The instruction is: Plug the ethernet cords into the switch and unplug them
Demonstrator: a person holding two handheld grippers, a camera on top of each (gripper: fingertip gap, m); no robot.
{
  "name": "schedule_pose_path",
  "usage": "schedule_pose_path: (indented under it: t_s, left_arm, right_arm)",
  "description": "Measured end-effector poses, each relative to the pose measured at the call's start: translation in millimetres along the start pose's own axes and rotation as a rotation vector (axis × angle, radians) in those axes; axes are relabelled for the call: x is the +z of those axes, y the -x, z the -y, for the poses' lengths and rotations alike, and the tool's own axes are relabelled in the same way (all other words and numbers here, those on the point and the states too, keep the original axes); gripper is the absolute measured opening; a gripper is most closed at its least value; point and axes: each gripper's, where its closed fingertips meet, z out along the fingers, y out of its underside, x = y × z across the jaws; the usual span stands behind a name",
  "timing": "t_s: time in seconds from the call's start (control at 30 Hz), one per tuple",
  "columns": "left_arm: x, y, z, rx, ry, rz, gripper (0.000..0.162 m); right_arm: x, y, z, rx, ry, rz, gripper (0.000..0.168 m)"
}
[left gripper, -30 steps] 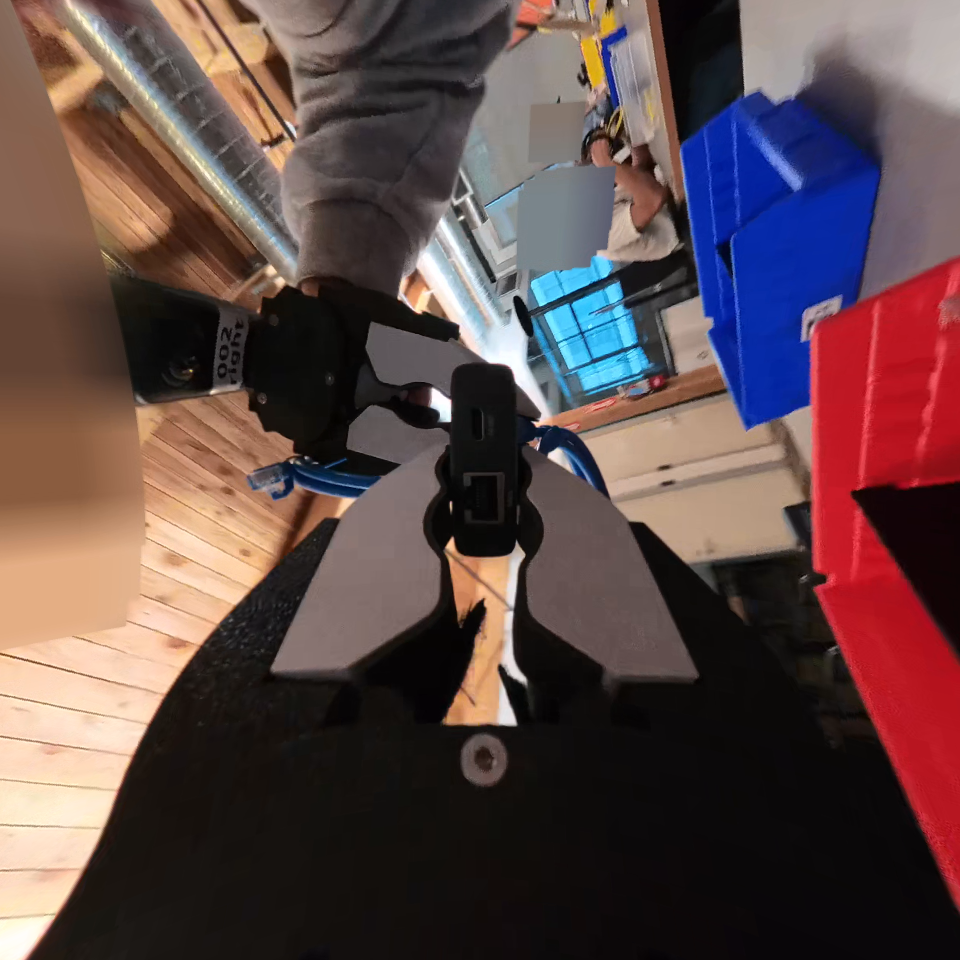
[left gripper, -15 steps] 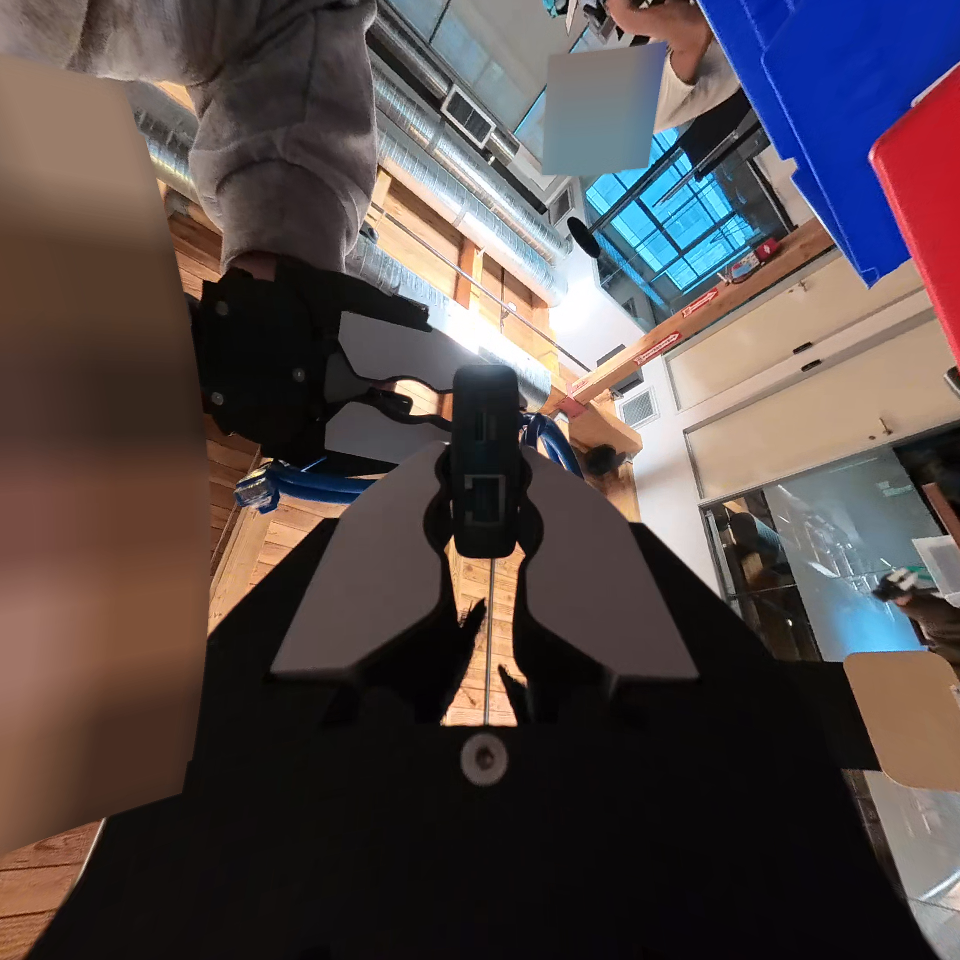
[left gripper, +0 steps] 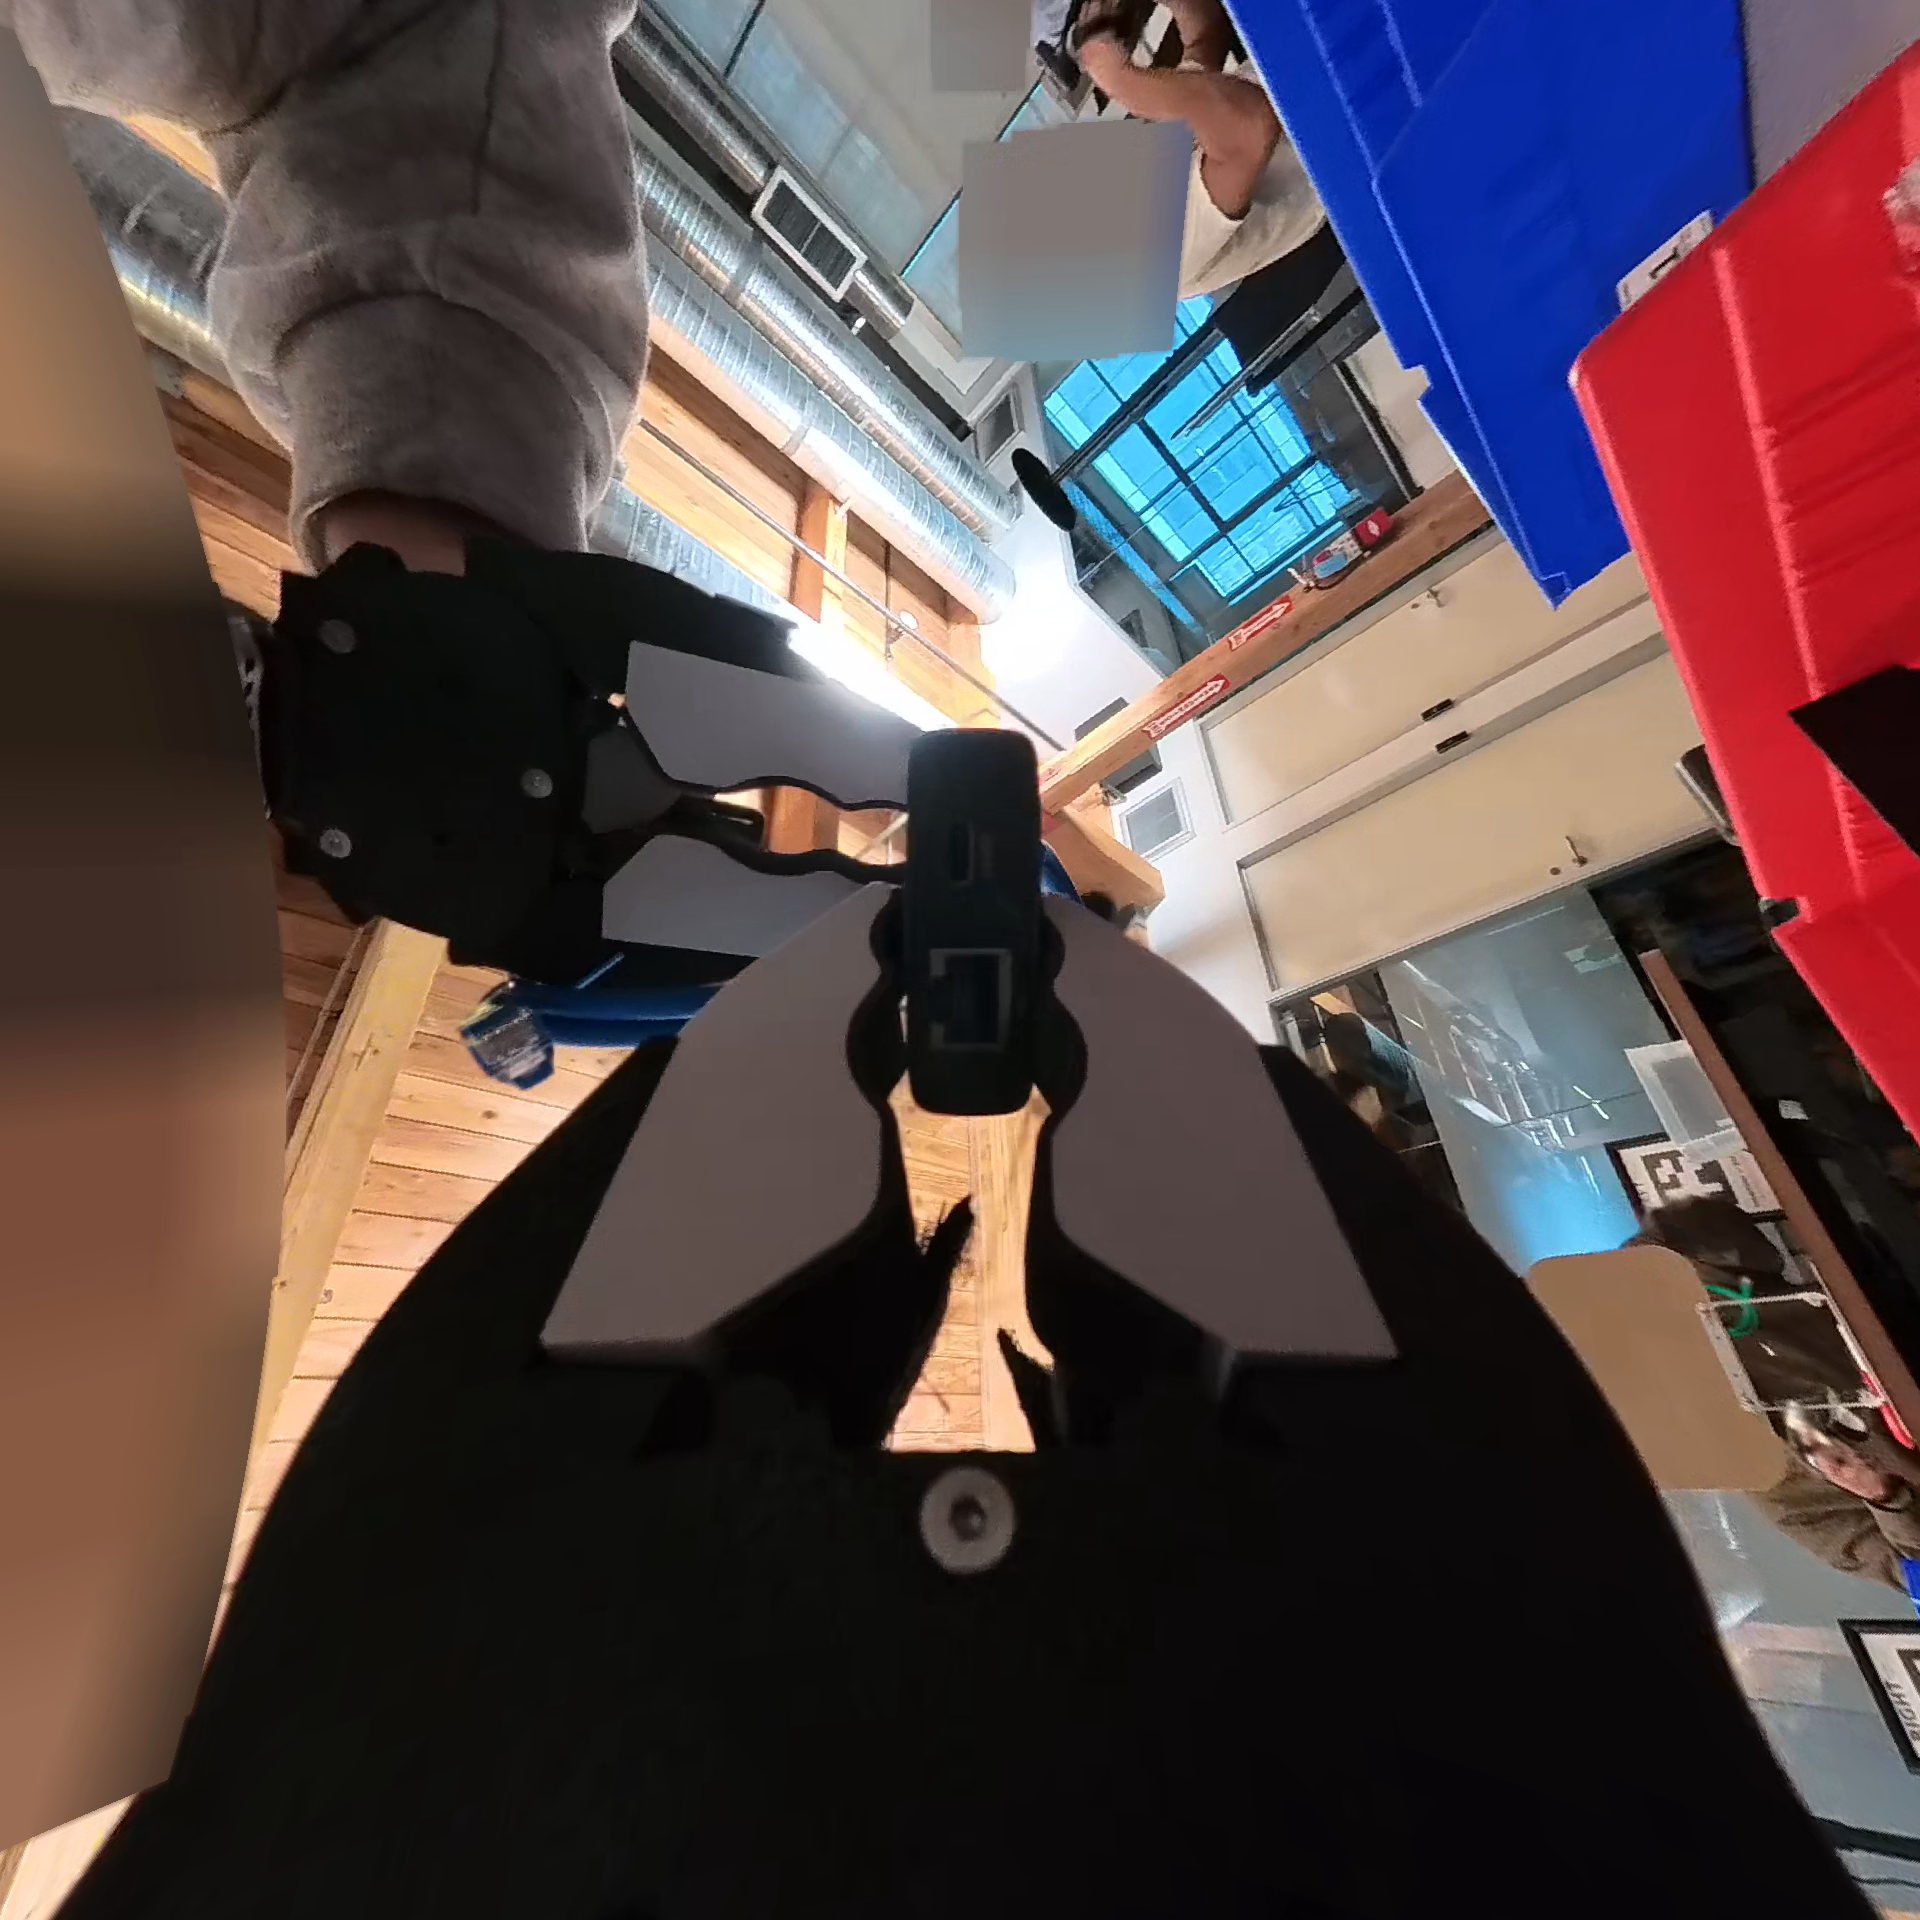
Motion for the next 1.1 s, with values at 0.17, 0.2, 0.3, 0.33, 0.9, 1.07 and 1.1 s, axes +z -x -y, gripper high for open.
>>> schedule_pose_path:
  t_s: [0.17, 0.2, 0.3, 0.33, 0.9, 1.07, 1.1]
  left_arm:
    - [0, -5, 2, -0.007, -0.006, -0.044, 0.020]
    - [0, -5, 2, -0.007, -0.004, -0.048, 0.020]
    - [1, -9, 3, -0.010, -0.008, -0.069, 0.020]
    - [1, -10, 4, -0.021, -0.016, -0.082, 0.020]
    - [8, -32, -12, -0.081, 0.085, -0.165, 0.020]
    - [8, -36, -17, -0.090, 0.103, -0.181, 0.020]
    - [8, -37, -17, -0.090, 0.103, -0.185, 0.020]
  right_arm:
    - [5, 4, 2, 0.033, -0.003, 0.050, 0.010]
    - [6, 4, 1, 0.025, 0.003, 0.048, 0.011]
    - [9, 6, 1, -0.018, 0.025, 0.039, 0.010]
    - [10, 7, 2, -0.037, 0.029, 0.037, 0.010]
    - [36, 34, 7, 0.361, -0.013, 0.216, 0.010]
    - [40, 29, 6, 0.372, -0.007, 0.184, 0.010]
    - [41, 28, 6, 0.365, -0.002, 0.178, 0.010]
